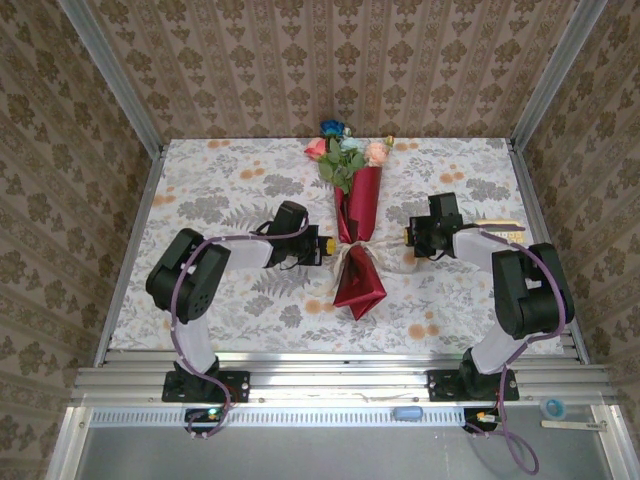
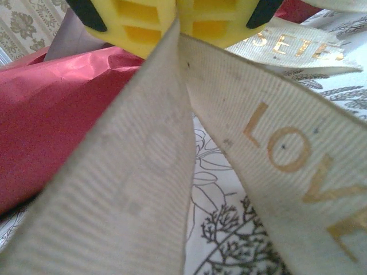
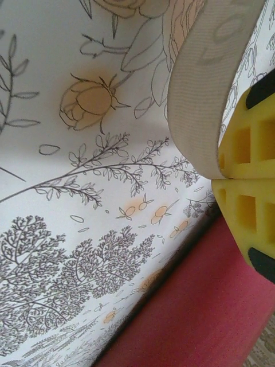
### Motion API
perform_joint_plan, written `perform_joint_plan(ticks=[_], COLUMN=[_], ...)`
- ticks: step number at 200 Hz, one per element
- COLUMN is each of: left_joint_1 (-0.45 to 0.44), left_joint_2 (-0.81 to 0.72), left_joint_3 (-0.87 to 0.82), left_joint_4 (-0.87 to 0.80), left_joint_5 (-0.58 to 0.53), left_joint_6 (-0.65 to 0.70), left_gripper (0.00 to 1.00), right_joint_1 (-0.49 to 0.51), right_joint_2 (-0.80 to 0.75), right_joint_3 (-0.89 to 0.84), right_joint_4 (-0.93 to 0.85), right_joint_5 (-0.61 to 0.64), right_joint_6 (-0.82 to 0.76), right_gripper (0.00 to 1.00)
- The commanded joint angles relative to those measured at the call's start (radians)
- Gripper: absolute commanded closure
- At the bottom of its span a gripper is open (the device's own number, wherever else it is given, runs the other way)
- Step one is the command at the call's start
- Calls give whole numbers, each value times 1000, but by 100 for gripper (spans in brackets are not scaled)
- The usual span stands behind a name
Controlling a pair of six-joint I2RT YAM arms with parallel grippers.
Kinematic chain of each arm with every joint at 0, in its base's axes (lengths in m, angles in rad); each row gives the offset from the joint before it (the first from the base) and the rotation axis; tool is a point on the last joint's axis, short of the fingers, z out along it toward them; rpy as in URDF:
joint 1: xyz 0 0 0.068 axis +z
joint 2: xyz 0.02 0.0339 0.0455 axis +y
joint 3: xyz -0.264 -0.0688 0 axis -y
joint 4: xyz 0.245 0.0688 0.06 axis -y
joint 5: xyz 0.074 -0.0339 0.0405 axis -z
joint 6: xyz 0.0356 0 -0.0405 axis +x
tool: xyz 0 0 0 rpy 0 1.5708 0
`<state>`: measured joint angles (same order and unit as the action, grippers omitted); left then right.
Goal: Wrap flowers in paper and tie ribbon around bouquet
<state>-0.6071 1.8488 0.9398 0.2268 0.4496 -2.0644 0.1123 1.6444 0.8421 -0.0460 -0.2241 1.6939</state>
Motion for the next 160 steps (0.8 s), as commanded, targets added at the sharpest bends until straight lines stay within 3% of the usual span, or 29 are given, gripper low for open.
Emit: perform_joint_plan(ticks=[1,131,138,148,156,160], left_joint_1=[26,33,37,46,56,62], left_joint_2=[-46,-48,-49,-62,-81,-90], left_joint_3=[-30,1,20,51,79,92], left_joint_4=[-31,-48,-70,-129,-182,-209], left_joint_5=[-25,-12,-3,4,0,-3], left_joint_6=[15,53,75,125,170,193], left_gripper=[100,100,86,64,49,36], right_joint_1=[-50,-79,-79,-76,-73,-71], right_joint_2=[-23,-33,-37,-49,-61,-67], right_joint_3=[-14,6,26,75,121,144], right_joint_4=[-49,-84,-120,-206,-278,-312], right_joint_5=[105,81,75,80,90,97], right_joint_6=[-34,-70,-89,-129,-171,-196], right_gripper=[100,100,93,65,54,51])
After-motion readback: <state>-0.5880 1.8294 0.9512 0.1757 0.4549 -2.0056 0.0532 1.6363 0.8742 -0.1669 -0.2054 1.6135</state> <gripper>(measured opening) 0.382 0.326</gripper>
